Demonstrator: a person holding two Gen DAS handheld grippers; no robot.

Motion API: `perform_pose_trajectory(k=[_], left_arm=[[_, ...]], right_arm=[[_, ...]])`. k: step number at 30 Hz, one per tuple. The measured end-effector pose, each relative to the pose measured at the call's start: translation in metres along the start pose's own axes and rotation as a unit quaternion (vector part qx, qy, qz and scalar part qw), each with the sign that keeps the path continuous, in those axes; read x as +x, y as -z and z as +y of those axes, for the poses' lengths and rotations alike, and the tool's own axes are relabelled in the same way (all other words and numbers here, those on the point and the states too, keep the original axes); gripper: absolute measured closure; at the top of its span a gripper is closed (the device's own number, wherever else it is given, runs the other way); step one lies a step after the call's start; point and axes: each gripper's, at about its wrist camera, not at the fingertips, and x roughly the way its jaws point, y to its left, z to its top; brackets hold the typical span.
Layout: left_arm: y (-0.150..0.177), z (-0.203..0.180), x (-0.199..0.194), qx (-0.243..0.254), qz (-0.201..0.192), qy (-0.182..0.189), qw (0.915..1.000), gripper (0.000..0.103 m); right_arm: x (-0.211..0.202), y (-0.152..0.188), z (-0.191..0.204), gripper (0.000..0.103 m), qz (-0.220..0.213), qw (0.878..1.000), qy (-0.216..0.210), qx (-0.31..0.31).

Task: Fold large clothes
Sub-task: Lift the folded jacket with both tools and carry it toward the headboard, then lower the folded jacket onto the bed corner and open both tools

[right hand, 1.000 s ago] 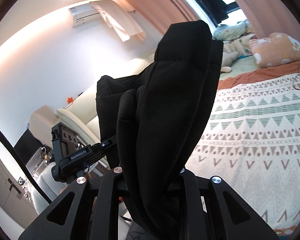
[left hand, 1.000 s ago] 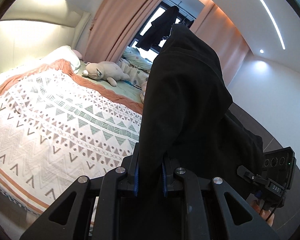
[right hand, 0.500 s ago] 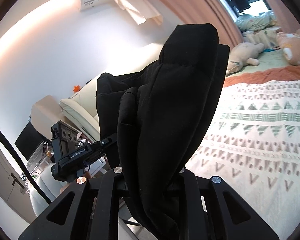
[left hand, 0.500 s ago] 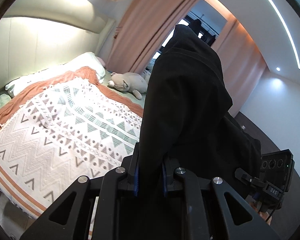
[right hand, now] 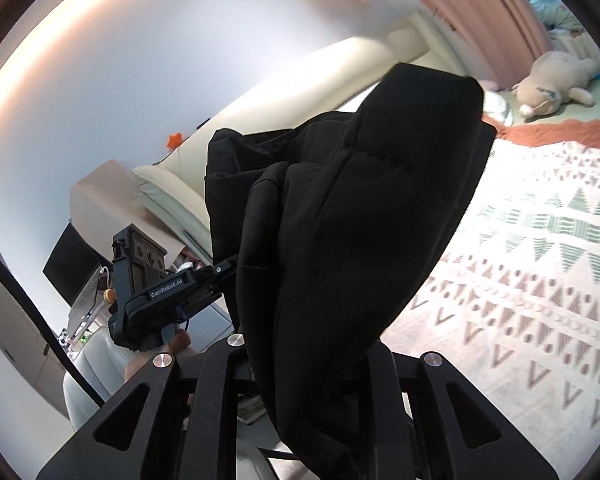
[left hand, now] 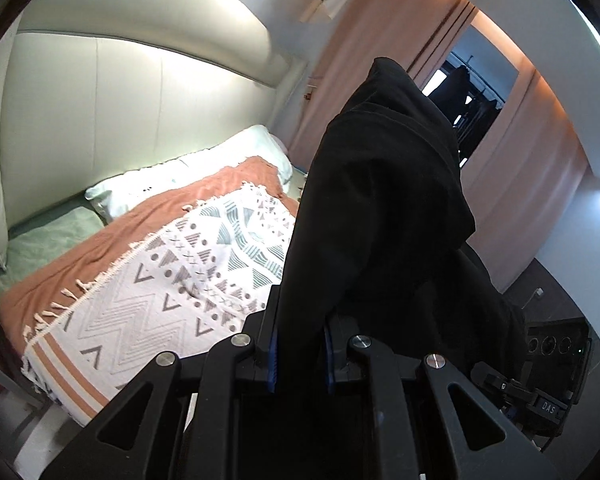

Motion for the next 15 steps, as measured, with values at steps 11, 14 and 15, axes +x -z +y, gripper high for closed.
perform_pose_trajectory(k=[11, 14, 15], left_arm=[[-0.024, 0.06, -0.009, 0.001, -0.006, -0.11, 0.9939, 0.085], [-0.032, 0.075, -0.004, 0.0, 0.0, -0.136, 0.9907, 0.085], [-0.035, 0.081, -0.001, 0.0, 0.002, -0.142, 0.9898, 0.085]], right_arm=[[0.099, -0.001, 0.003, 0.088, 0.065, 0.994, -0.083, 0.009], [0.114, 0.002, 0.001, 0.088, 0.079, 0.991, -0.102, 0.023], [0.116, 0.001, -0.001, 0.088, 0.083, 0.99, -0.107, 0.028]])
